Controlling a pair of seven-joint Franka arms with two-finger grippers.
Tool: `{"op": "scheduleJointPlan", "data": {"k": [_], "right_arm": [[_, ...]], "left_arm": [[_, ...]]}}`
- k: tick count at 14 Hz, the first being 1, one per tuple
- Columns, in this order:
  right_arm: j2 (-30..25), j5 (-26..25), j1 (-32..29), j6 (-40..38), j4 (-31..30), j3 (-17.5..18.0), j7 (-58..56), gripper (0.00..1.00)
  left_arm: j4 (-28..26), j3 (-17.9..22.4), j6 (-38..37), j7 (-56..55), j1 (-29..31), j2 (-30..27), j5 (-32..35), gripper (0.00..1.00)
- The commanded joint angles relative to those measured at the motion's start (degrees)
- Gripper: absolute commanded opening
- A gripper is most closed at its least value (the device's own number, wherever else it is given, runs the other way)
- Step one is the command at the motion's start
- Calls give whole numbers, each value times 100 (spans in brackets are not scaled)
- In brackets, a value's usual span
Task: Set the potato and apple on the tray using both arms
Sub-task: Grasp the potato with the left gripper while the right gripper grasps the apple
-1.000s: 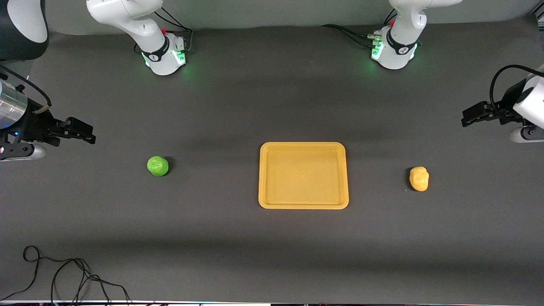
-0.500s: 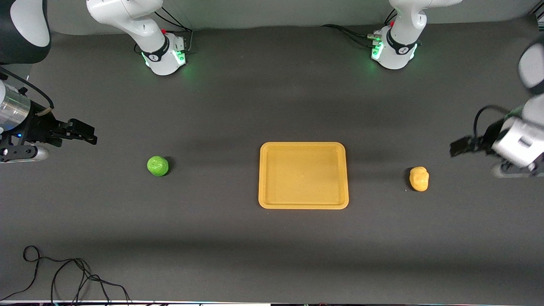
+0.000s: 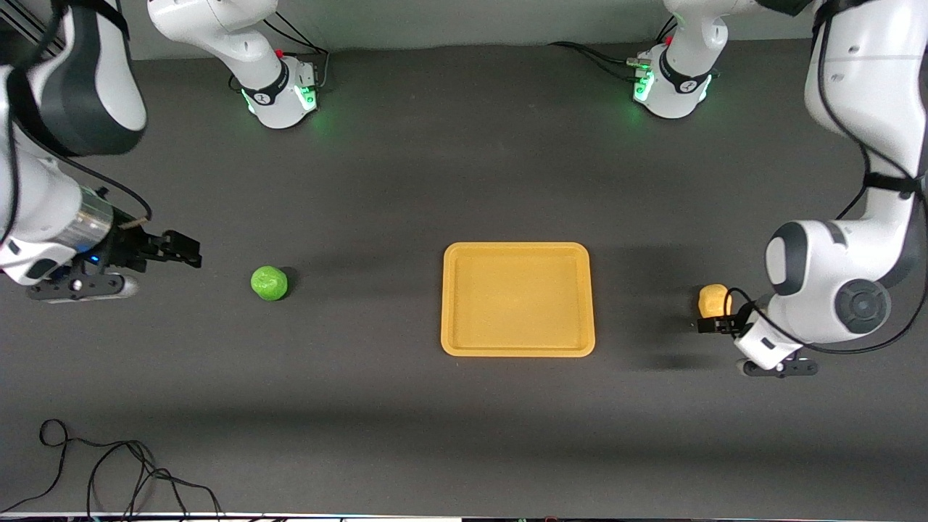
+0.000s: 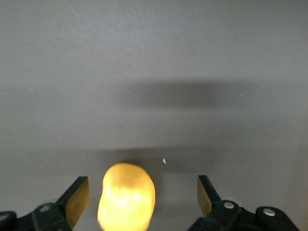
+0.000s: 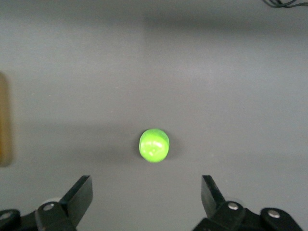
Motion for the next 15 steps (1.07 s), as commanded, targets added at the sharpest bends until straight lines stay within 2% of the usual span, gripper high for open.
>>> {"op": "scheduleJointPlan", "data": {"k": [1,5,9,11,15], "right_arm": [[-69,36,42,1050,-987,-38,-26,100],[19,71,60,3220,-2737,-29,-35,100],[537,71,51,4276,-3363,-29,8,99],[687,80,51,4613,-3487,-21,17,100],[784,720,60,4719,-3435,50,9,100]], "left_arm": [[-387,46,175,60,-51,-129,125,100],[-686,46,236,61,-33,-155,256,100],[-1002,46,324,61,-33,-270,318,100],[-1064,46,325,52,-51,-278,318,86],[-1179,37,167,-53,-59,-489,318,40]]}}
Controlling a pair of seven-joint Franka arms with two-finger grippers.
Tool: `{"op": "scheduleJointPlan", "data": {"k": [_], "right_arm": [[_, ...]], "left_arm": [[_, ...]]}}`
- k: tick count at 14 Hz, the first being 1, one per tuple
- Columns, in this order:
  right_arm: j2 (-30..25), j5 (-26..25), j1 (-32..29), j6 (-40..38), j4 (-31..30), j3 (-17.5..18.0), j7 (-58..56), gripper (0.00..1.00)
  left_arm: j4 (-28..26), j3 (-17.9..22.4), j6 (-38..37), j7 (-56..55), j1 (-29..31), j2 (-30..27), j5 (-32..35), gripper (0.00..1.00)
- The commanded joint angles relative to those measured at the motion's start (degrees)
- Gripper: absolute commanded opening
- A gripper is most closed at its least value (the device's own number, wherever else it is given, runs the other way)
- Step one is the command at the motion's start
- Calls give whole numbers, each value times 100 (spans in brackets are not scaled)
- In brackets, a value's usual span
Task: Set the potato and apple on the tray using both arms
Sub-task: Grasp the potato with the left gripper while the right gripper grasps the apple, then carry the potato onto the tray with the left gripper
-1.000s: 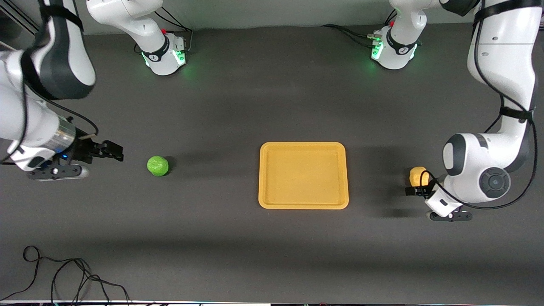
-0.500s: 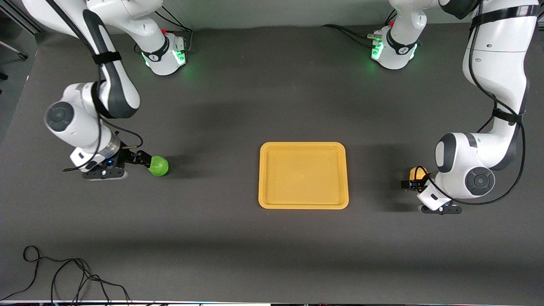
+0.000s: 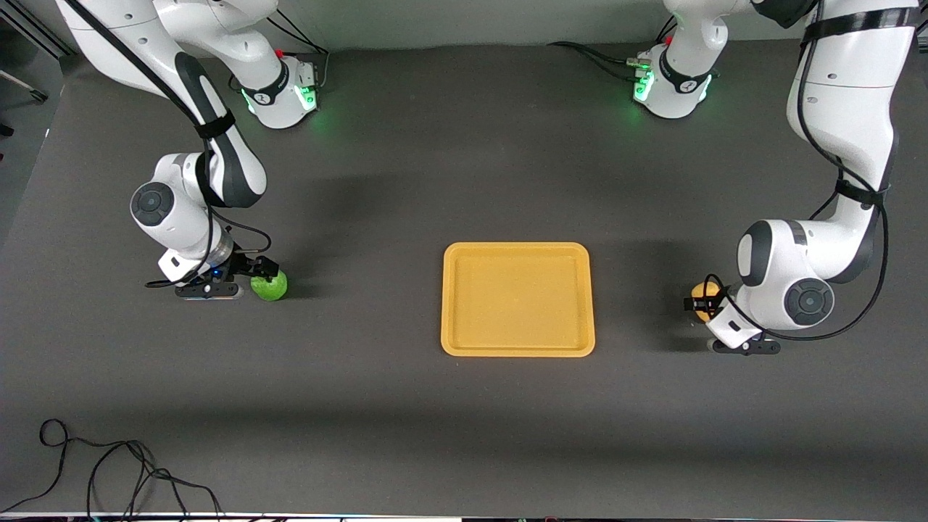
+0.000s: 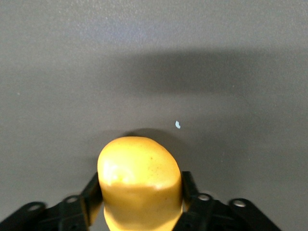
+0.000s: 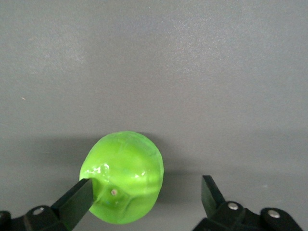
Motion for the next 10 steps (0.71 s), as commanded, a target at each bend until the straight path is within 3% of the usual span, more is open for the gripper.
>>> {"op": "scheduleJointPlan", "data": {"k": [1,5,8,10], "right_arm": [[8,344,50,138,20,53,-10,100],[-28,353,50,146,20,62,-71,100],[201,353,112,419,20,123,-62,99],[323,388,103,428,20,123,-10,91]], "left_arm": [[-239,1,-203,-152,-120,-494,62,33],[523,-25,-1004,-1458,-1119,-733,-35,33],[911,-201,-847,-2444,-1824,-514,-262,33],[1376,-254,-689,-2997,-2289,-49,-281,33]]}}
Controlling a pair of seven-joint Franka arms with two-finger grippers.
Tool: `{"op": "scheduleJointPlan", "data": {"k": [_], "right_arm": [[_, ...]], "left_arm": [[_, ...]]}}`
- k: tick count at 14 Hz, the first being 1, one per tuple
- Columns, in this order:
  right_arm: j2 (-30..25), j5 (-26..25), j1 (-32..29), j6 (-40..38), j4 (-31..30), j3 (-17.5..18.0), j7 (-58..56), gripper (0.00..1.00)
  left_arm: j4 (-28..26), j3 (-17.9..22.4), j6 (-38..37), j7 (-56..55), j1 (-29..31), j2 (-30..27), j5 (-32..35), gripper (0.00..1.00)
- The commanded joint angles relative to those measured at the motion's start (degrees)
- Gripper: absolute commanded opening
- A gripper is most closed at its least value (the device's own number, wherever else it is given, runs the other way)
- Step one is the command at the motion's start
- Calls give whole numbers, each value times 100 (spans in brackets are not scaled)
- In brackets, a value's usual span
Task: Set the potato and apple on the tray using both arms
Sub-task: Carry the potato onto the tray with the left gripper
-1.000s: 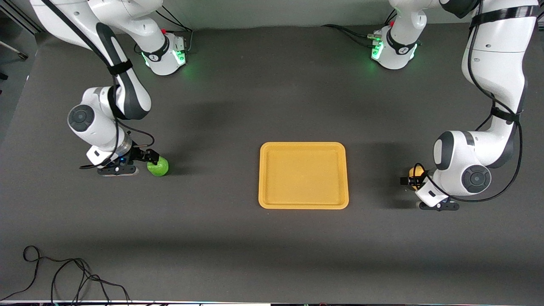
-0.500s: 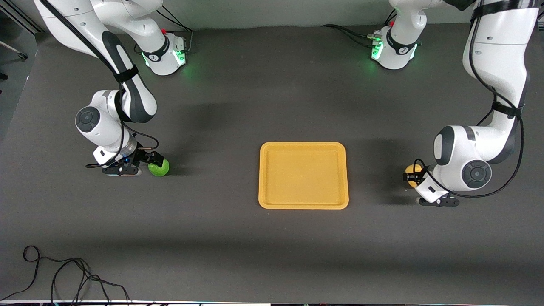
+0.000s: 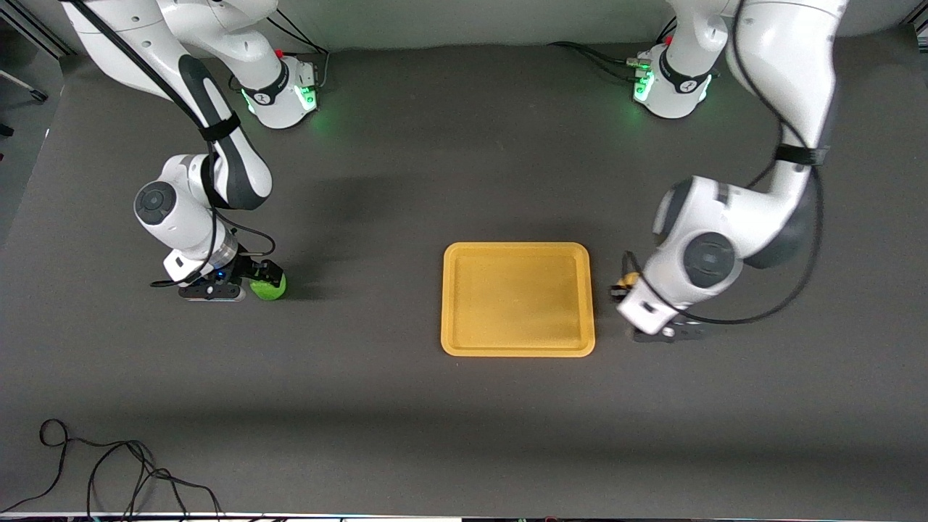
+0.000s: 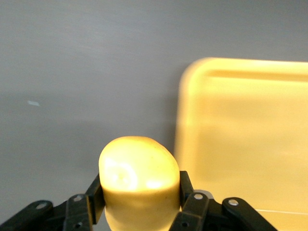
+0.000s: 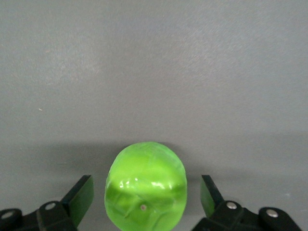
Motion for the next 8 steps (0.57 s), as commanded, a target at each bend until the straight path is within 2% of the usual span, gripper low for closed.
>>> {"op": "scheduleJointPlan", "data": {"k": [1,2,3,5,8], "right_arm": [[244,331,66,180,20,5,-8,87],[271,620,161,180,63,23,-42,82],[236,763,276,128,90,23,-69,66],[122,764,294,-21,151,14,-78,49],[-185,729,329,-433,301,23,-78,46]], "left_arm": [[785,59,193,-723,-548,815,-52,34],[944,59,308,-873,-707,1035,-25,34],[1015,59,439,-892,-769,1185,-16,34],[999,59,528,-840,-770,1257,10,38],[972,68,502,-805,-770,1327,45,39]]}}
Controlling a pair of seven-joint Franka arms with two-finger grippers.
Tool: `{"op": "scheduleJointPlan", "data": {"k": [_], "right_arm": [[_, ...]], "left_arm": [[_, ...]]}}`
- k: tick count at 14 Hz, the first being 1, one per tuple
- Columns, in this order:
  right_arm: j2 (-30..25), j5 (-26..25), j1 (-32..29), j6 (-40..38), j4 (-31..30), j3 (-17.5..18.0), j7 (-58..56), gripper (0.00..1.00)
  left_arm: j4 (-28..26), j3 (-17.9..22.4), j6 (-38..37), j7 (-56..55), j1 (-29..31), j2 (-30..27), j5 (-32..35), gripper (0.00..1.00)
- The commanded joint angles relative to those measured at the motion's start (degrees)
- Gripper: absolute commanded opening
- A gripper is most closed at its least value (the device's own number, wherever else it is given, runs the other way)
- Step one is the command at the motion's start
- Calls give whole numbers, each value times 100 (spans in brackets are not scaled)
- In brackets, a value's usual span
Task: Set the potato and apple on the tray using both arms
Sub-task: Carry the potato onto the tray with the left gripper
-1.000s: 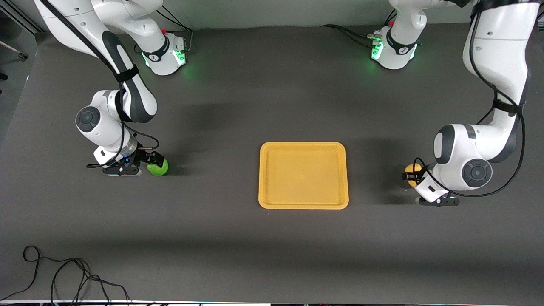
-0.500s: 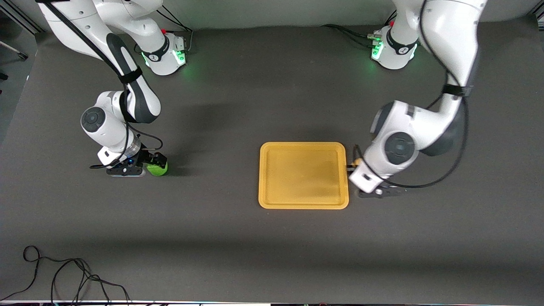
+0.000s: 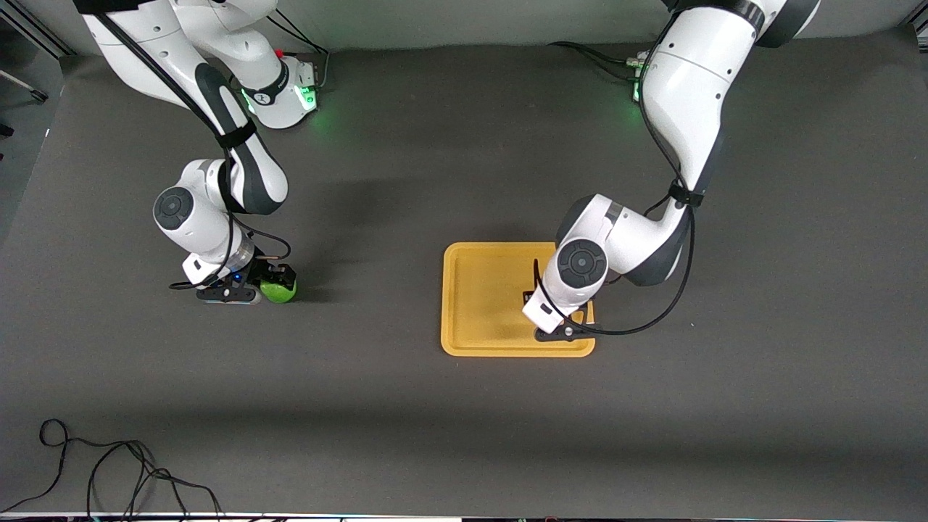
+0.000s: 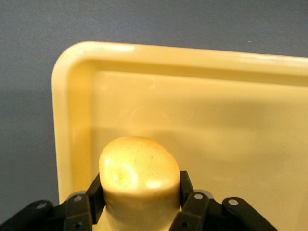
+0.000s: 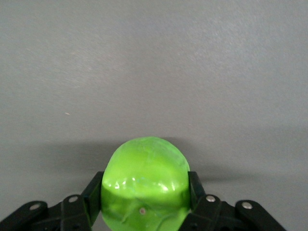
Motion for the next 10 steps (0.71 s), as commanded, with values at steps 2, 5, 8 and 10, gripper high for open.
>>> {"op": "scheduleJointPlan", "data": {"k": [2,5,8,10], "right_arm": [[-459,138,215,-686,357,-6,13,46],[-302,129,565,-1835,1567,-6,433,46],[416,120,986,-2858,3210,2,1441,46],[830,120,1216,-2877,3749,-6,1682,46]], "left_arm": [[139,46,-143,31,-3,70,190,39],[61,46,-126,40,14,132,331,50],[60,55,-169,119,23,123,340,100],[52,55,-231,128,41,36,340,100]]}}
